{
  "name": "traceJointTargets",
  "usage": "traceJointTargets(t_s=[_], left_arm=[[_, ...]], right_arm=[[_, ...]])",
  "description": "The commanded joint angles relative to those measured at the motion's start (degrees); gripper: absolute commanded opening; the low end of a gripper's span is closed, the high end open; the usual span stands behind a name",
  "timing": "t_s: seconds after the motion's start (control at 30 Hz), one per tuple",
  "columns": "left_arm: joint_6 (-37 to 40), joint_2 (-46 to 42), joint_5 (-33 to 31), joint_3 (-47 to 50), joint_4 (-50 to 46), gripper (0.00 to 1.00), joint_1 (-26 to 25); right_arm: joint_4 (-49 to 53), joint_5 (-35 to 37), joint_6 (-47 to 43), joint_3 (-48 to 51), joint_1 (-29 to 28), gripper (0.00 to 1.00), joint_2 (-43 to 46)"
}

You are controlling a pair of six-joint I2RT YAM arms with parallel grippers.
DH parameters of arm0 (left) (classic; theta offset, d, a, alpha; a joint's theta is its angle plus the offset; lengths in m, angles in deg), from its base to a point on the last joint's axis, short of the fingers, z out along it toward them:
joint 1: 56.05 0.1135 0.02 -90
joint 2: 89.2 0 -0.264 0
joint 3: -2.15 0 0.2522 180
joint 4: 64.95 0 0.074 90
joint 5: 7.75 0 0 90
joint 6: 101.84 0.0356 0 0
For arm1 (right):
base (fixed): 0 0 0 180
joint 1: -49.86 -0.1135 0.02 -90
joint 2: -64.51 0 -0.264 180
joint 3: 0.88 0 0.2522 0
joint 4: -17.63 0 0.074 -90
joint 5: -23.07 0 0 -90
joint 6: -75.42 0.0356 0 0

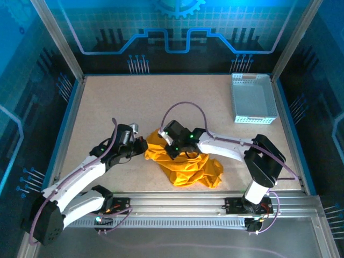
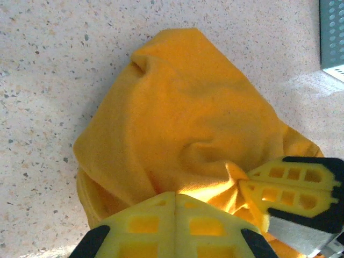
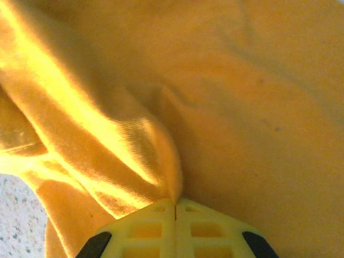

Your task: Fold the inside-out t-shirt

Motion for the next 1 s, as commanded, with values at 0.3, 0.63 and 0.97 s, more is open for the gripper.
traceJointTargets(t_s=[0.3, 0.63, 0.97], left_arm=[[6.57, 5.50, -4.51, -5.90, -2.27, 0.07, 0.31], [8.00, 24.53, -21.39, -21.83, -14.80, 0.17, 0.37], [8.26, 17.40, -18.70, -24.78, -11.47, 0.54, -18.43]], right_arm=[[-1.61, -3.09, 5.28, 1.33, 8.79, 0.00, 10.32], [0.22, -7.70, 7.30, -6.10, 17.73, 0.00, 1.11], [-1.53, -7.32, 7.49, -8.97, 17.90, 0.00, -0.76]])
